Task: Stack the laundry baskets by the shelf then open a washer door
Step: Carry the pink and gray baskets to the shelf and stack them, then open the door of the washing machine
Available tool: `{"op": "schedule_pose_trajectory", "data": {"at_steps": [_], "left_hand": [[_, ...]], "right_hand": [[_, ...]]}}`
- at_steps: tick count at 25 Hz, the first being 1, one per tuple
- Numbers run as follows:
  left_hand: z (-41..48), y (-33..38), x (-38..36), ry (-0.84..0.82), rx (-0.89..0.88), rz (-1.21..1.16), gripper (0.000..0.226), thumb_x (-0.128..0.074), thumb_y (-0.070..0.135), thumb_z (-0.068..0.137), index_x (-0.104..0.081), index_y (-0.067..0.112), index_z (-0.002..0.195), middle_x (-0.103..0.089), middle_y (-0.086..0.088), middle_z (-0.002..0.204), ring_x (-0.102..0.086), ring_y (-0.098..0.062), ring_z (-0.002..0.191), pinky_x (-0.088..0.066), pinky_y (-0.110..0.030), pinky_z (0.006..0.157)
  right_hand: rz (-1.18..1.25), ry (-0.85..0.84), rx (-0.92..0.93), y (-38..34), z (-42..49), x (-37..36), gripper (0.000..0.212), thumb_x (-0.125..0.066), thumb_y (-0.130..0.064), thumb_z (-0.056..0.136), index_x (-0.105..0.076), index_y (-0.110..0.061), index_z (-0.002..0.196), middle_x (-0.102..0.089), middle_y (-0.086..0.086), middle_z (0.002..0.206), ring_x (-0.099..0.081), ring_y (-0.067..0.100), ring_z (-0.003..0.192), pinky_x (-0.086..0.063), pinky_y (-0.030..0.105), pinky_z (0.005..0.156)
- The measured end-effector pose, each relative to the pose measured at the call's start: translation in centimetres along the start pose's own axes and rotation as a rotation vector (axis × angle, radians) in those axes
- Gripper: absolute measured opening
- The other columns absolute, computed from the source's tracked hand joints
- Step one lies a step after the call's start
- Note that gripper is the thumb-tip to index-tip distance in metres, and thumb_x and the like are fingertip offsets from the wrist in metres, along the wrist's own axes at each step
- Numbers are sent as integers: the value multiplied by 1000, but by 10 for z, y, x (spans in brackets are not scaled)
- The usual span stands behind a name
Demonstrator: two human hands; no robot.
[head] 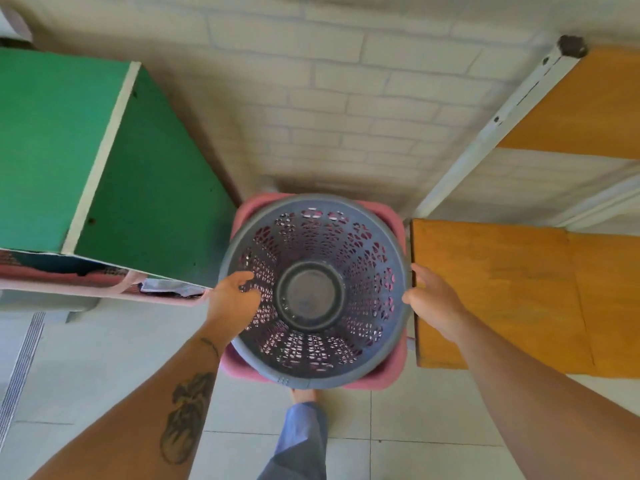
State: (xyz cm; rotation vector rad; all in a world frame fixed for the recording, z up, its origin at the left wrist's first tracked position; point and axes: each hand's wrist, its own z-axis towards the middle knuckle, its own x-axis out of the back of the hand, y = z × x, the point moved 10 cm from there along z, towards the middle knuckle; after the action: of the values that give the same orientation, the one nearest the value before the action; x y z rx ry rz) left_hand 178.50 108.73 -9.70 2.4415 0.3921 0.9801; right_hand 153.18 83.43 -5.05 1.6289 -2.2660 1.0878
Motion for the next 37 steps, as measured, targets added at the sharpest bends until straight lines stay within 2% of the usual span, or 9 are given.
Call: {"op": "schedule_pose_trajectory", "data": {"at_steps": [2,4,7,11,15,18,21,24,37], "left_hand": [[-9,23,-3,-1,-50,-4,45,-49,10,85,-59,22,127,-64,-1,120,-63,-25,69,-53,-26,63],[-27,55,-7,0,-139,3,43,-46,10,86,-61,24,124,-65,2,120,-66,-30,88,-55,-34,79],[-67,112,-19,-6,-334,17,39,-45,7,88,-62,21,120,-66,2,115,-60,-14,98,-46,-24,88],[-150,194,-53,-51,-542,62,37,-44,6,90,-64,20,119,-65,2,118,-58,-12,102,-40,-21,88],[-273,270,-100,-68,-784,97,40,-40,3,88,-67,25,107,-67,3,100,-58,-8,75,-43,-16,71],[-369,305,-152,-59,-928,106,38,-40,6,88,-65,16,115,-66,1,111,-58,-12,89,-43,-21,75],[-459,332,-221,-141,-1063,142,36,-43,9,89,-65,20,115,-64,4,112,-59,-15,100,-48,-29,81],[-553,363,-301,-244,-1221,212,34,-44,10,92,-64,18,118,-64,2,115,-57,-15,106,-45,-25,85],[-843,472,-639,-679,-1507,323,30,-50,7,87,-70,23,102,-66,1,99,-61,-16,89,-50,-27,80]], "right_hand": [[-13,24,33,3,-10,10,59,-47,1,89,-38,-17,145,-47,7,143,-49,26,122,-45,32,88],[-30,70,90,8,-23,29,65,-49,-4,88,-34,-22,149,-40,2,151,-43,22,132,-41,32,95],[-50,142,148,27,-52,65,61,-49,-7,87,-40,-25,145,-38,-1,152,-40,20,136,-44,39,102],[13,269,235,68,-116,136,54,-50,-12,89,-46,-28,140,-41,-7,146,-55,14,115,-51,29,81],[32,425,323,130,-201,218,52,-52,-12,88,-50,-25,138,-46,-2,144,-47,20,129,-44,33,98],[65,547,334,204,-274,282,53,-50,-11,87,-49,-23,139,-45,0,144,-46,21,130,-40,35,104],[82,669,302,287,-339,344,55,-51,-12,85,-49,-23,139,-44,0,145,-45,21,131,-39,35,106],[110,804,231,374,-402,406,54,-52,-14,83,-51,-25,136,-47,-1,141,-49,21,124,-40,35,104],[231,1221,-160,693,-544,589,48,-57,-21,85,-53,-22,133,-49,1,141,-44,21,132,-32,31,109]]}}
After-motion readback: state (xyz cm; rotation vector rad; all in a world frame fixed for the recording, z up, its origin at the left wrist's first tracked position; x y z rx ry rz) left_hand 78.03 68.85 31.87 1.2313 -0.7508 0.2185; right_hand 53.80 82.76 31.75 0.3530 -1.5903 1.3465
